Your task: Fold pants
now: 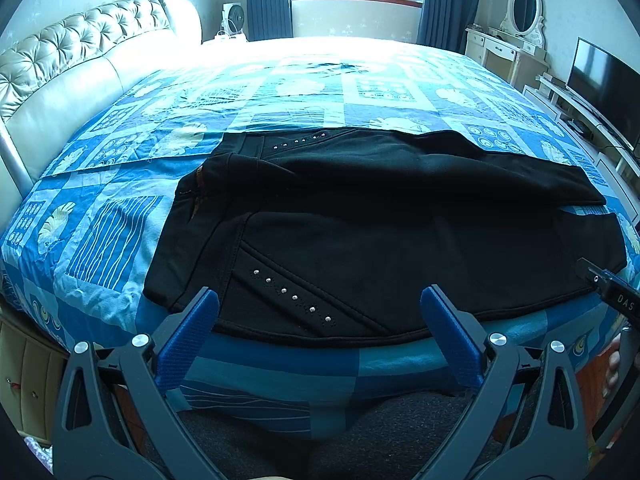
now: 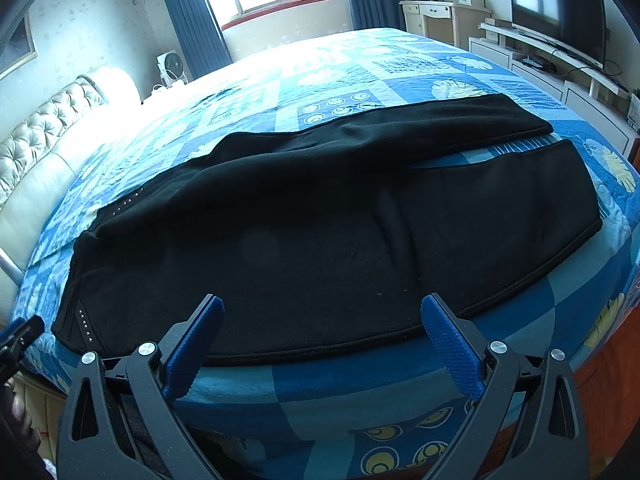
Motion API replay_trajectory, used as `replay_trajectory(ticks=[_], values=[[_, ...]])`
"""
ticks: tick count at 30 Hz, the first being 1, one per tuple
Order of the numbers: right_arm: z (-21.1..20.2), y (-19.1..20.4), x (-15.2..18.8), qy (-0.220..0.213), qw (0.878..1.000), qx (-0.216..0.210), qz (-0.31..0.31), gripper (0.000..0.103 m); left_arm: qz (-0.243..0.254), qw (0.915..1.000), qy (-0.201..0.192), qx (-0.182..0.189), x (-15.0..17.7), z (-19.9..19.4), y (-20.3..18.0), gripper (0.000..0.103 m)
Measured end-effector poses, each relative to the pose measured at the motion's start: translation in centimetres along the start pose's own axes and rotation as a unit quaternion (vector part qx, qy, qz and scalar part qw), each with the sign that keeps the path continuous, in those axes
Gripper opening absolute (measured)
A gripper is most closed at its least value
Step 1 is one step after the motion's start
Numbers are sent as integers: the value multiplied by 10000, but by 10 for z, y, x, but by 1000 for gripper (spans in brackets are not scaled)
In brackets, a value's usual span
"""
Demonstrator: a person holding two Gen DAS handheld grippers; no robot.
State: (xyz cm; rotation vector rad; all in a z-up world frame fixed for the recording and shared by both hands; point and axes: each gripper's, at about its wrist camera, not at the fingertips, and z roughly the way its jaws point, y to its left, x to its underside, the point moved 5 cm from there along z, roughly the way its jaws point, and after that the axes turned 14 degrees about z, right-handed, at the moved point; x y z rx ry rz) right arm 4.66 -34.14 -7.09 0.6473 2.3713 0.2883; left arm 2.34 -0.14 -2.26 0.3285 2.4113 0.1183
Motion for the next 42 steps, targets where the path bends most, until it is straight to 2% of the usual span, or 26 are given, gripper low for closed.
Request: replay_trajectory(ticks=[4,7,9,11,13,16,20,22,24,27,31,33,34,36,37,38,40,41,42], values=[[-21,-38,-40,-135,9950,-445,889,98,10,10000,51,3,1,3,2,101],[-43,-91,-71,-359,9784,-854,1848,98,54,9999,125,-38,4,9,2,101],[-55,-138,-84,-522,9548,-1119,2703,98,41,9998,197,-38,7,14,3,101],[-59,-184,-90,-594,9249,-1302,3522,98,32,9996,264,-46,10,18,3,101],[-53,-221,-89,-535,9007,-1356,4093,98,48,9995,306,-91,12,22,4,101],[-31,-246,-85,-238,8807,-1493,4489,98,140,9990,324,-262,15,27,4,101],[3,-248,-83,93,8440,-2124,4924,98,168,9984,389,-373,19,30,4,101],[18,-244,-87,169,8311,-2334,5045,98,106,9982,463,-357,22,33,4,101],[24,-245,-95,-39,8219,-2455,5140,98,87,9979,514,-371,25,34,4,101],[19,-261,-112,-618,8074,-2497,5310,98,58,9975,590,-387,28,35,5,101],[10,-286,-127,-1092,7700,-2770,5644,98,4,9970,664,-396,30,39,6,101],[-4,-296,-130,-1566,7528,-2819,5739,99,-9,9967,690,-416,30,41,6,101],[-9,-297,-133,-1690,7534,-2858,5676,99,-24,9966,704,-419,30,42,7,101],[-8,-297,-139,-1587,7759,-2666,5493,99,-40,9966,720,-403,28,43,6,101],[-4,-297,-139,-1557,7819,-2542,5476,99,-27,9966,722,-402,27,44,5,101],[-4,-299,-138,-1634,7769,-2509,5538,99,-8,9966,721,-408,26,45,4,101],[-10,-302,-138,-1822,7551,-2754,5664,99,8,9965,725,-405,24,45,2,101],[-17,-301,-141,-1912,7547,-2843,5595,99,11,9965,731,-395,23,46,1,101],[-25,-299,-148,-2022,7636,-2865,5422,99,24,9966,730,-387,23,45,0,101]])
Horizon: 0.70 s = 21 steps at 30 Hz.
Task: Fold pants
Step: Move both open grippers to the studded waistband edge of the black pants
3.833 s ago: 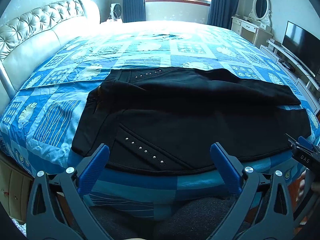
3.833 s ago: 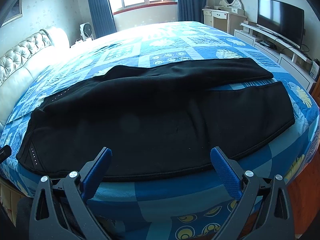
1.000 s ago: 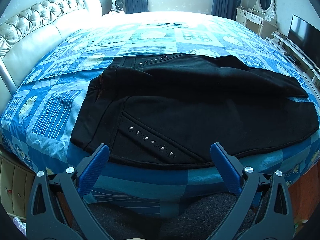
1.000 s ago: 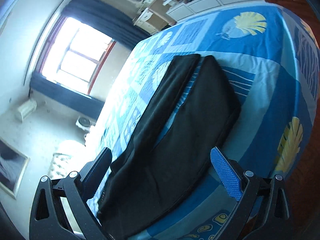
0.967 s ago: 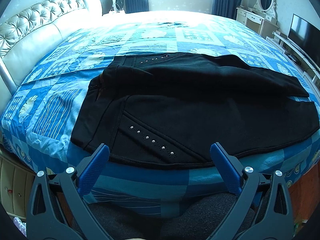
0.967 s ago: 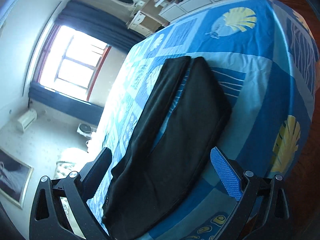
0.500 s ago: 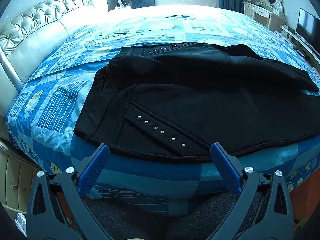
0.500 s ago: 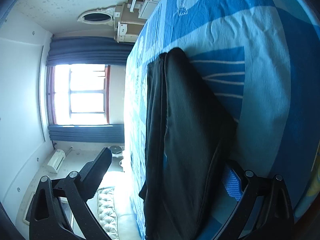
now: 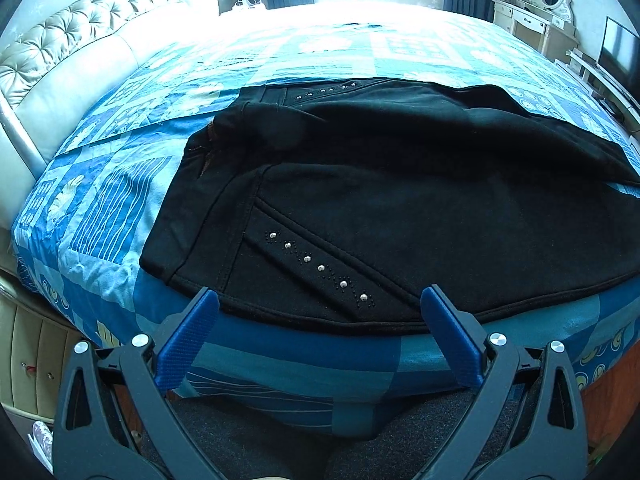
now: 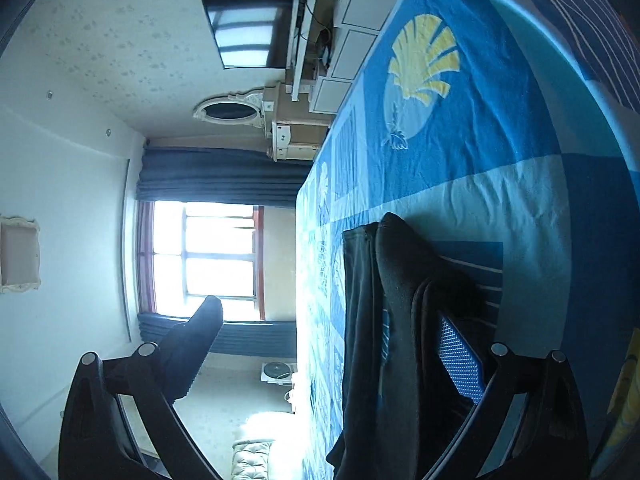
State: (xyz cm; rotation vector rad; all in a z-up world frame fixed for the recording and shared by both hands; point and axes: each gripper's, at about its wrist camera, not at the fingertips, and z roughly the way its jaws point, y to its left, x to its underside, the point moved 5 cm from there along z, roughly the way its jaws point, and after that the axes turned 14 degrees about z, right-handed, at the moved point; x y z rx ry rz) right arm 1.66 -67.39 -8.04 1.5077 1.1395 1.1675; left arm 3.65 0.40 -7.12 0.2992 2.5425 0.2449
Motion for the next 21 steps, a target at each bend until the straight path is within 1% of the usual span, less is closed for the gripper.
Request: replay_trajectory(ticks=[1,2,3,4,5,6,7,9,10,12,14,15,16,17,18,19,21], values=[[-5,12,0,-170,9993,-8,-319,99,19,10000,-10,-4,-1,-1,-1,101],[-17,29,-1,-548,9953,-13,-795,99,43,10000,-21,-10,-2,-1,-2,101],[-23,44,0,-771,9888,-25,-1275,99,64,10000,-26,-20,-2,-1,-3,101],[-28,56,-1,-869,9825,144,-1641,99,71,10000,-28,-24,-3,-1,-3,101],[-24,60,-4,-826,9775,471,-1882,99,73,10000,-26,-19,-3,0,-4,101],[-18,57,-9,-691,9747,785,-1976,99,76,10000,-16,-17,-3,1,-4,101],[-14,50,-15,-645,9730,1107,-1921,99,78,10000,-3,-15,-4,3,-5,101],[-14,31,-30,-744,9634,1850,-1790,99,65,10000,26,-5,-5,7,-6,101],[-17,20,-36,-786,9596,2067,-1738,99,45,10000,38,9,-5,8,-7,101],[-19,3,-40,-781,9604,2134,-1609,99,33,10000,19,36,-6,9,-7,101],[-27,-1,-35,-859,9583,2092,-1747,99,98,9999,-26,20,-8,9,-7,101],[-27,2,-28,-829,9550,2084,-1940,99,116,9999,-47,-5,-10,9,-5,101],[-24,3,-14,-726,9507,2072,-2189,99,111,9999,-61,-41,-12,10,-1,101],[-19,10,1,-550,9456,2032,-2479,99,84,9999,-73,-22,-14,11,3,101],[-11,18,18,-328,9384,1975,-2817,99,63,9999,-81,102,-17,14,7,101],[-2,27,41,-82,9279,1932,-3188,99,71,9996,-42,281,-19,18,11,101],[21,40,89,480,8986,1862,-3943,99,91,9983,138,556,-24,26,21,101]])
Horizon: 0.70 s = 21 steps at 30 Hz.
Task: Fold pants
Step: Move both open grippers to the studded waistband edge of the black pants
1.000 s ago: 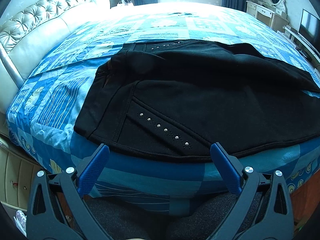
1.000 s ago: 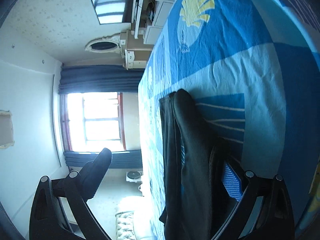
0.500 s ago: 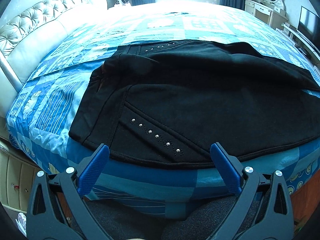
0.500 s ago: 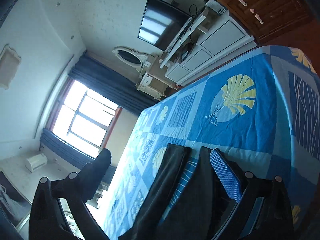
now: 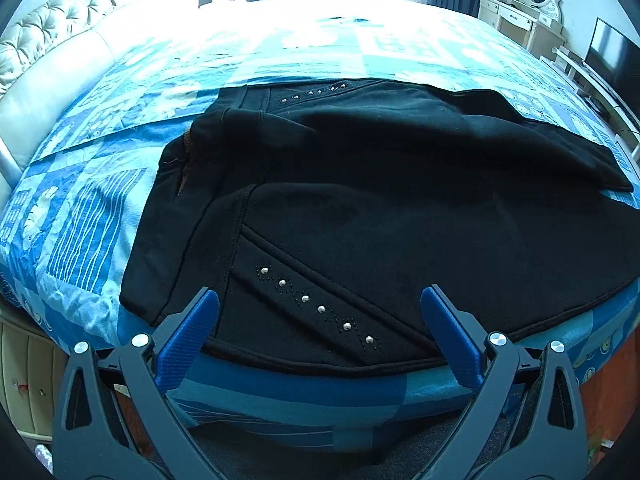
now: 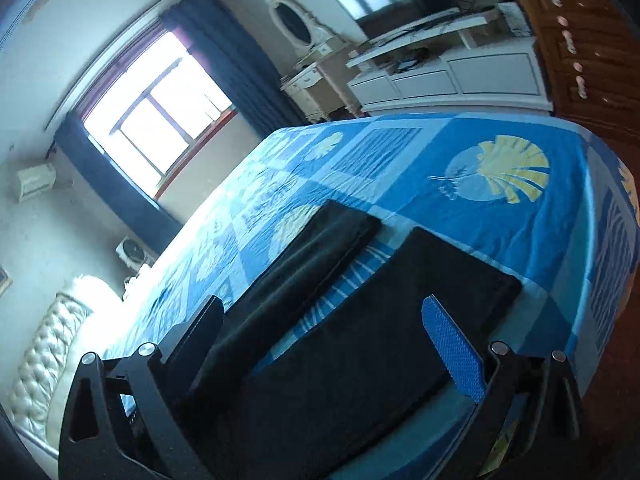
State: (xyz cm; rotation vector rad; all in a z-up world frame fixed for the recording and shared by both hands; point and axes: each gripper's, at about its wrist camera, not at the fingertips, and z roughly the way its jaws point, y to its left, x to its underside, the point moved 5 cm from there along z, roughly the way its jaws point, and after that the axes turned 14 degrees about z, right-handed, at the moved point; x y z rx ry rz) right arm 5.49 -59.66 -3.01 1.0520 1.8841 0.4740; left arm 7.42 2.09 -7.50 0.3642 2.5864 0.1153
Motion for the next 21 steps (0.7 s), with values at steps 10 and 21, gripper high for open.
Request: replay_trajectory(ticks=[10,21], values=[[121,186,123,1878,9269,-449,-3217,99,-79,10000,26,26,-59,34,118,101],[229,255,206,3311,8443,-463,-4187,98,-225,9965,322,739,-139,147,199,100]])
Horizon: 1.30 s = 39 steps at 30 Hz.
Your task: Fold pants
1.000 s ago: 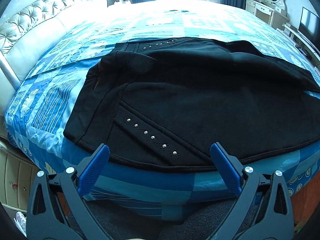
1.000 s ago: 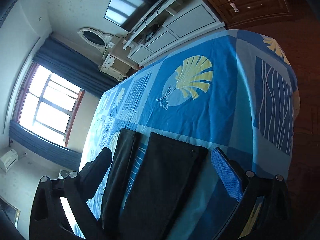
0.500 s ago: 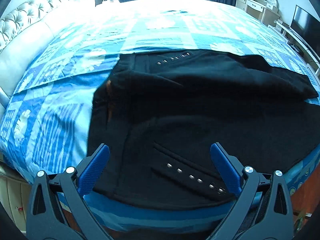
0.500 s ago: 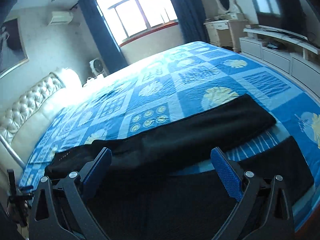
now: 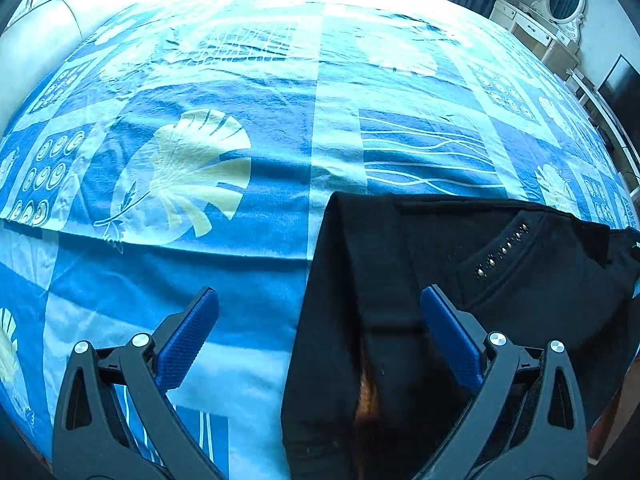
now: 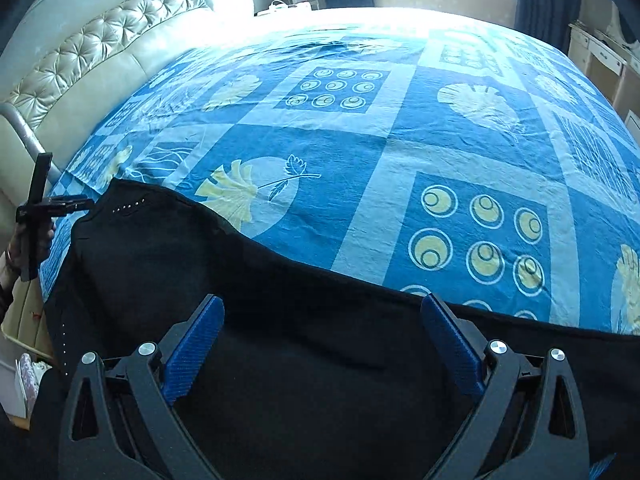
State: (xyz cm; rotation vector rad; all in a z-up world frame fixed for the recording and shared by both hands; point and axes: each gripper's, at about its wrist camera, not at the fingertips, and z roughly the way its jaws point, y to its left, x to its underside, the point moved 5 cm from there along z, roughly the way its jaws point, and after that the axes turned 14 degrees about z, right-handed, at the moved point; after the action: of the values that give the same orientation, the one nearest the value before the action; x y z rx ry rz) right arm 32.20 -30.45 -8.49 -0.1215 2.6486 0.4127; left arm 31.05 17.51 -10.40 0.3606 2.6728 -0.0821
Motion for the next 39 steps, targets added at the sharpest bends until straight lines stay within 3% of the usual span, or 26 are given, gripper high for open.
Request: replay_trajectory(ticks=[9,10,11,13,14,15,17,19,22,24,26,31,39], values=[[38,38,-24,577,9944,53,-886,98,416,9990,-135,78,-37,45,11,95],[41,40,-25,625,9940,44,-898,98,508,9985,-171,104,-39,45,10,94],[43,41,-26,672,9937,3,-898,97,628,9976,-203,184,-40,45,8,86],[48,43,-26,782,9928,-114,-898,85,916,9948,-288,348,-40,42,0,71],[51,44,-24,904,9918,-185,-886,58,1022,9932,-301,466,-40,40,-4,58],[54,45,-23,1038,9906,-270,-847,40,1088,9917,-315,616,-40,39,-7,44],[61,48,-18,1190,9892,-288,-805,32,1137,9900,-287,788,-40,38,-11,34],[63,51,-14,1214,9885,-181,-885,27,1167,9902,-268,725,-41,38,-13,33],[54,53,-15,1018,9910,-171,-852,18,1181,9903,-215,704,-41,36,-13,29],[42,54,-19,814,9931,-117,-833,15,1065,9909,-216,799,-42,30,-9,12],[26,58,-23,558,9947,-41,-861,15,882,9909,-274,982,-46,19,-6,8],[-19,76,-17,-95,9938,198,-1088,15,976,9869,-620,1130,-44,-20,-21,6],[-74,100,47,-791,9851,567,-1416,14,847,9786,-1188,1449,-11,-85,-38,5]])
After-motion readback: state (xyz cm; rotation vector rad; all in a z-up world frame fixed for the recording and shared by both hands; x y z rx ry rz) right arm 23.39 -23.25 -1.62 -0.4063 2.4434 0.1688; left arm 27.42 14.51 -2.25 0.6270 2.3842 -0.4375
